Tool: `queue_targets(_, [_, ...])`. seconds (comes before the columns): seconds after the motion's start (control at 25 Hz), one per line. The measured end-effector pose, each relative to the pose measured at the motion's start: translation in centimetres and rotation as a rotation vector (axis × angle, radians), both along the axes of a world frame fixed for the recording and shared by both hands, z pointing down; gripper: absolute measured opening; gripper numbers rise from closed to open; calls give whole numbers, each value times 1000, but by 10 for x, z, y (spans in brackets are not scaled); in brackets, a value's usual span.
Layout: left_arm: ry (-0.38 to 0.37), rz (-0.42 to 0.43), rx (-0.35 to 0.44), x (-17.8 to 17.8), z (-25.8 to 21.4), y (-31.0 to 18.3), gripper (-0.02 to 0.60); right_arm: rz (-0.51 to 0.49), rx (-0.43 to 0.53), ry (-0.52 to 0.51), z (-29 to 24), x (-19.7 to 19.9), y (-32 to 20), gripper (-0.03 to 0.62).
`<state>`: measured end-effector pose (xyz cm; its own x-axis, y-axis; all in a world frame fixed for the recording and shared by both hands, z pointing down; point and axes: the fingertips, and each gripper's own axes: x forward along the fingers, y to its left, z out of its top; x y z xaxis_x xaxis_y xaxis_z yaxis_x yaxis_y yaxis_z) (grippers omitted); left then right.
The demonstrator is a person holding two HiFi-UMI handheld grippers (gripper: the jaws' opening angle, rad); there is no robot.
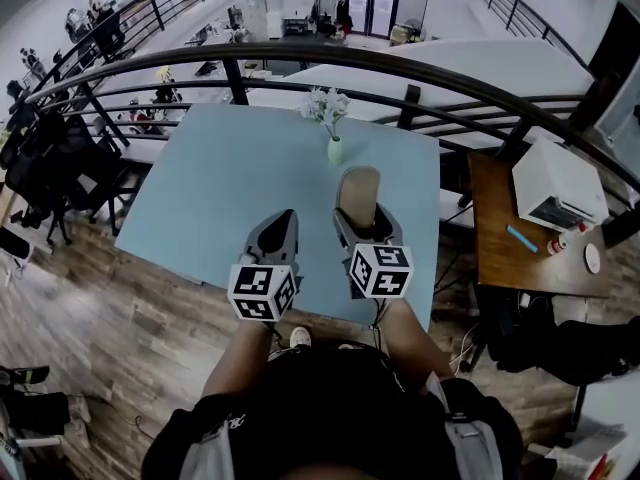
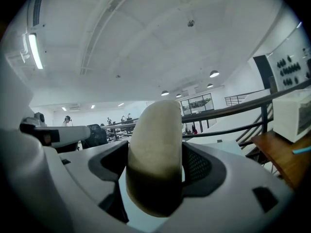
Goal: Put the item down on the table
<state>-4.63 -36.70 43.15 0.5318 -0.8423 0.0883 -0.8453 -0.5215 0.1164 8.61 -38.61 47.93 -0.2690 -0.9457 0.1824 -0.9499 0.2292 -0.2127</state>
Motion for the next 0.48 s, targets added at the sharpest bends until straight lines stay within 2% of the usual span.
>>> queue_targets(0.48, [-10, -41, -19, -25, 10, -6, 14, 2, -136, 25, 63, -12, -29, 348])
